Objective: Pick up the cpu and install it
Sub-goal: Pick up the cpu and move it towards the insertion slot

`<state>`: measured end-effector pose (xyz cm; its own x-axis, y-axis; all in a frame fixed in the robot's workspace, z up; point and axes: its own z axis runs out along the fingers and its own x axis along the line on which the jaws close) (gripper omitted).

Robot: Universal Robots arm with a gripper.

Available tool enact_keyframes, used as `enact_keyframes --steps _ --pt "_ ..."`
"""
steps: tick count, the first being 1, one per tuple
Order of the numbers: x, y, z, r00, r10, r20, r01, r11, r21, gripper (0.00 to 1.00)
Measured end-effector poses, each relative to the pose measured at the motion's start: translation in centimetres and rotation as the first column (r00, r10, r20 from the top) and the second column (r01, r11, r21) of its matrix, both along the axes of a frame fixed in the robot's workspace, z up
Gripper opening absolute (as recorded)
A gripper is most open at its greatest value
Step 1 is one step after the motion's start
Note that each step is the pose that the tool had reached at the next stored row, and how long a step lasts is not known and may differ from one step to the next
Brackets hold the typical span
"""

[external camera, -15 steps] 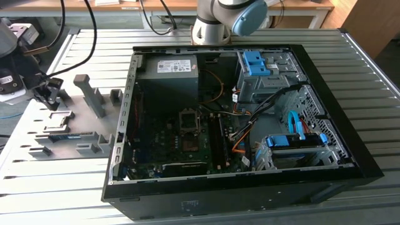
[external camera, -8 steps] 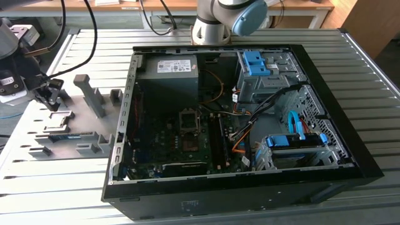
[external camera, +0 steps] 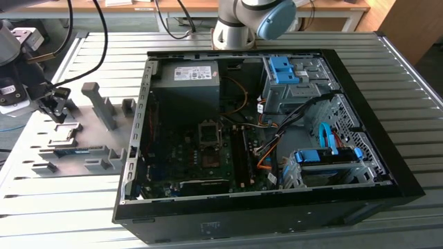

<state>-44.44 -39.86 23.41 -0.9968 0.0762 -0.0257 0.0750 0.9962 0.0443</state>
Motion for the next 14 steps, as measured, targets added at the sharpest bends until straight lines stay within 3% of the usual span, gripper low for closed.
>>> enact_keyframes --steps 4,6,14 --pt "0.0 0.0 -0.01 1.0 0.0 -0.0001 0.0 1.0 0.0 0.11" --pt "0.0 0.0 -0.01 1.0 0.0 -0.0001 0.0 1.0 0.0 0.16" --pt "0.0 0.0 -0.03 1.0 0.0 0.0 0.0 1.0 0.0 0.52"
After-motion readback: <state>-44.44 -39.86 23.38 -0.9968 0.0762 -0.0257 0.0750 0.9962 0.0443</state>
